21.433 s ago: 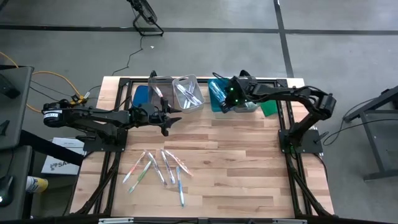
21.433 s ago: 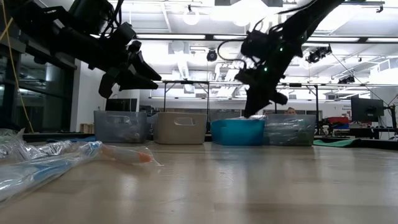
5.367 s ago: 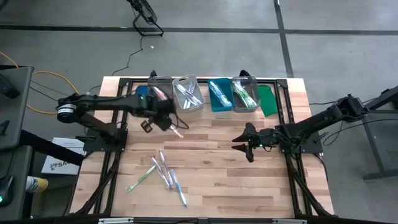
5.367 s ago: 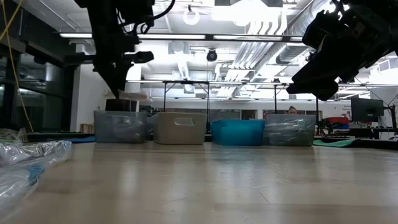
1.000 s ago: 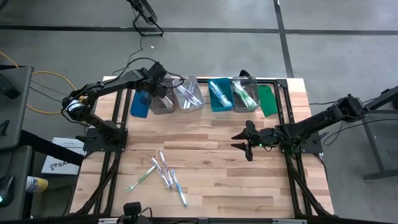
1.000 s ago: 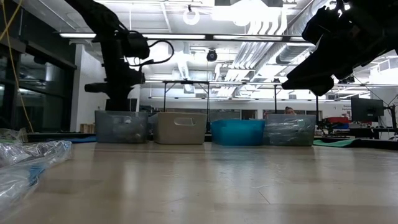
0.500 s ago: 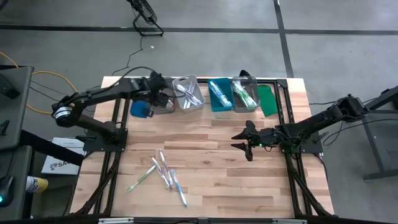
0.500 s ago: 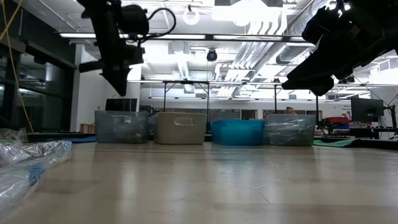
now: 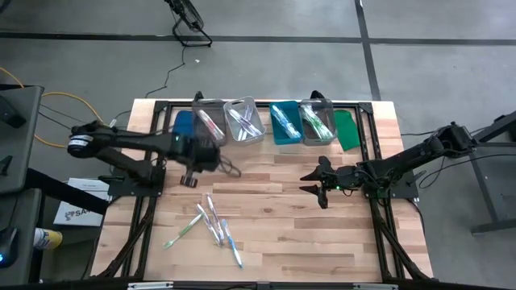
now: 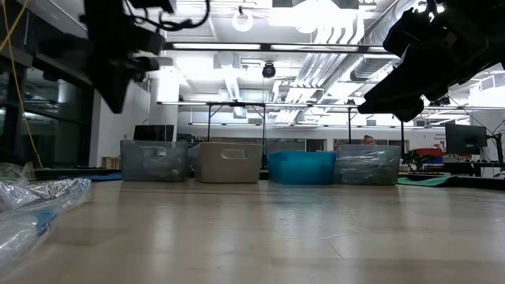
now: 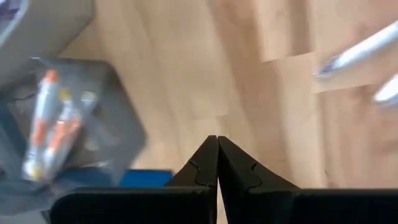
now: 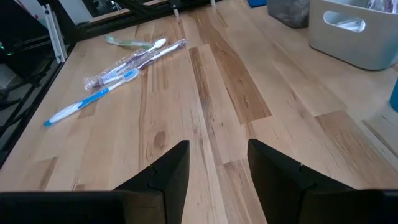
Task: Pick & Place Toothbrushes
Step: Put the green toothbrush into the right black bin
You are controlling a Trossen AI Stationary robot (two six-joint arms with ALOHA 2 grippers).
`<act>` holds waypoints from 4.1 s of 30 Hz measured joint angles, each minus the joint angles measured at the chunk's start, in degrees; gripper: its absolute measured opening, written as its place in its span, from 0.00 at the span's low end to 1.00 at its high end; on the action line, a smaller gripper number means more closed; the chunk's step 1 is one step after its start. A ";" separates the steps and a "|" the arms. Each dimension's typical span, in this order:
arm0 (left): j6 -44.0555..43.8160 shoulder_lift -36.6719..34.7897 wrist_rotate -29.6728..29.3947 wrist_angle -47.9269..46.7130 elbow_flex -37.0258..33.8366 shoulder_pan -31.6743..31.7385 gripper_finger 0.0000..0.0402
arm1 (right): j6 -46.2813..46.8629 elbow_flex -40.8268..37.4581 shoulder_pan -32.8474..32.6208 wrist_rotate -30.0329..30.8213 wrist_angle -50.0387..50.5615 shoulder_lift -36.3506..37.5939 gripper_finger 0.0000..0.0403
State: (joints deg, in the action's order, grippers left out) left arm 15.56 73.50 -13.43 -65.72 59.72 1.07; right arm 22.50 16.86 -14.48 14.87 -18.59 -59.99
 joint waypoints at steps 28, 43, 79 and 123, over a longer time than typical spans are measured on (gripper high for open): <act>-71.63 7.48 1.28 6.00 -0.26 -44.10 0.38 | -1.82 0.00 0.02 -0.26 -0.09 -0.02 0.39; -81.55 19.19 6.09 8.57 -0.26 -44.64 0.48 | 0.23 0.00 2.63 -6.62 -0.09 -0.02 0.39; -78.78 19.23 11.65 19.38 -8.87 -45.36 0.04 | -0.09 0.00 5.25 -8.85 -0.07 -0.02 0.39; -7.53 5.09 -11.96 43.23 -2.25 -14.01 0.04 | -0.28 0.00 5.22 -6.88 -0.20 -0.02 0.39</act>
State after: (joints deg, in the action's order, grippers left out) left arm 8.03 78.59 -25.39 -22.49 57.47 -12.94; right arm 22.22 16.86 -9.26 7.99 -18.79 -60.01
